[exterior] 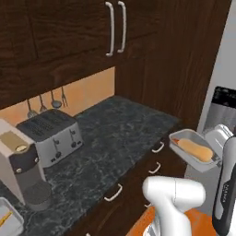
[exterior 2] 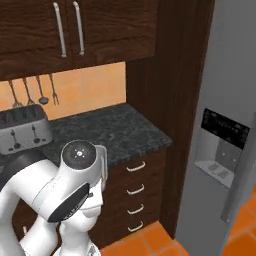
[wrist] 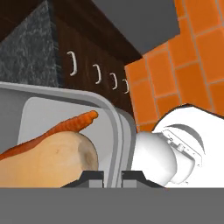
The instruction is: Take the meat container that has the shrimp and place it on the second highest rack of the freezer. Then take the vegetable container that has the carrot and squash and place it on the highest rack of the freezer.
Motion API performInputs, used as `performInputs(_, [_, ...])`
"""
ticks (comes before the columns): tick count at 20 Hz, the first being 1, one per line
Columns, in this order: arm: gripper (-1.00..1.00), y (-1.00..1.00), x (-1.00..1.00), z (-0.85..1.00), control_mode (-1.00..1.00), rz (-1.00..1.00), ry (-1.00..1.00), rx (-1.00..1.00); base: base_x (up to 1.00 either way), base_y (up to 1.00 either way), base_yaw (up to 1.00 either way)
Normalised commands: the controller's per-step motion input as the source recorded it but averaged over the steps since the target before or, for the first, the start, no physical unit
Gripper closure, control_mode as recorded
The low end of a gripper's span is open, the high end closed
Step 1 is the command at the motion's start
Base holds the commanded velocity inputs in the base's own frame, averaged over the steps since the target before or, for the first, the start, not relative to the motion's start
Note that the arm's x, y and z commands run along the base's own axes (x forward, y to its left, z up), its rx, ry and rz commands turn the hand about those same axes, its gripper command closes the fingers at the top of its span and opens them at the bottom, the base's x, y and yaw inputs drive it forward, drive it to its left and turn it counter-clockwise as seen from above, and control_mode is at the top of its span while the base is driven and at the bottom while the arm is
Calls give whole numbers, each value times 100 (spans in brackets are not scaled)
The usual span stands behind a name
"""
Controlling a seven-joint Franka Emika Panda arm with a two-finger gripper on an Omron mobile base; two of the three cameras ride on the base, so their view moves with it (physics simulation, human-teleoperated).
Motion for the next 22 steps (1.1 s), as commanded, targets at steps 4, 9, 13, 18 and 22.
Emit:
performInputs(4, [100, 0, 0, 0, 100, 0, 0, 0, 12, -50, -87])
performInputs(9, [100, 0, 0, 0, 100, 0, 0, 0, 16, -84, -80])
performInputs(13, [100, 0, 0, 0, 100, 0, 0, 0, 37, -100, -58])
performInputs(18, [100, 0, 0, 0, 100, 0, 0, 0, 93, -56, -22])
performInputs(22, [100, 0, 0, 0, 100, 0, 0, 0, 80, -66, 0])
